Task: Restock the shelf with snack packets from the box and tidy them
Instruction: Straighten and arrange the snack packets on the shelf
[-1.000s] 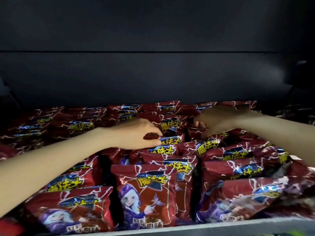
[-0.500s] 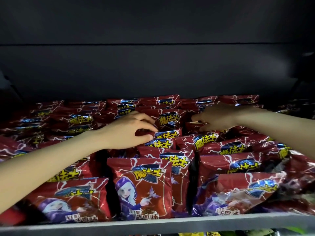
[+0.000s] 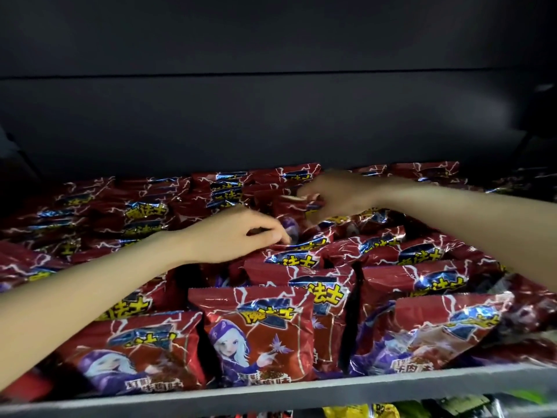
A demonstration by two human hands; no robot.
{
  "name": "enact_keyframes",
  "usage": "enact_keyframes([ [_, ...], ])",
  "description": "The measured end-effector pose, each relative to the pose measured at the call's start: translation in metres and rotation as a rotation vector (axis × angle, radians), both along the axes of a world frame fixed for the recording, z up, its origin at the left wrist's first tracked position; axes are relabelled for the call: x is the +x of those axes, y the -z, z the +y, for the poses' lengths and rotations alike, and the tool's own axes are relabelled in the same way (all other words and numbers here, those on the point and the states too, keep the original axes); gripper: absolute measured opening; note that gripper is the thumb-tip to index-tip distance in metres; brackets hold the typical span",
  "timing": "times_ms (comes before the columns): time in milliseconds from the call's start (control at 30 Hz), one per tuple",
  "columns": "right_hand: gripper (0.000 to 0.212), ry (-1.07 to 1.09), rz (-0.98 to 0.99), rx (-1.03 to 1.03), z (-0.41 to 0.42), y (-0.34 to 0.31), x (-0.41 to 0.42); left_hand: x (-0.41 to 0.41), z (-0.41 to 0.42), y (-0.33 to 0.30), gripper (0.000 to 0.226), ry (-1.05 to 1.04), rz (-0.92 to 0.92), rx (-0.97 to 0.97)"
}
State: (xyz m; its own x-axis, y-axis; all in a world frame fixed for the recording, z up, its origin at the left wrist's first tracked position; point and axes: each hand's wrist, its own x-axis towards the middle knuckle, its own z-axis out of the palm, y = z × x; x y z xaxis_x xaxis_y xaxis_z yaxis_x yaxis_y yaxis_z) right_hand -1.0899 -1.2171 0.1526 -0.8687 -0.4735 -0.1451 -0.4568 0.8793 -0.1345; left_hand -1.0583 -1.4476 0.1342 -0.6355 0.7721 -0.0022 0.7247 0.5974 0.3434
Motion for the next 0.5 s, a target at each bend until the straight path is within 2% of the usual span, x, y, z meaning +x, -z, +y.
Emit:
enact_keyframes([
  [33, 0.056, -0.028, 0.029, 0.007, -0.012, 0.006, -0.002, -0.007, 0.005, 0.002, 0.018, -0.037, -0.072, 0.052],
  [167, 0.053, -0.047, 0.205, 0.099, -0.034, 0.018, -0.007, -0.019, 0.004, 0.002, 0.007, -0.219, -0.071, 0.110],
  [267, 0.044, -0.050, 0.246, 0.126, -0.030, 0.015, -0.008, -0.029, 0.000, 0.003, 0.019, -0.313, 0.017, -0.003],
  [367, 0.040, -0.073, 0.208, 0.101, -0.023, 0.009, -0.007, -0.032, -0.001, 0.000, 0.024, -0.335, 0.039, -0.081],
  [500, 0.041, -0.105, 0.254, 0.161, -0.031, 0.015, -0.006, -0.031, -0.002, 0.003, 0.023, -0.234, 0.027, -0.137],
])
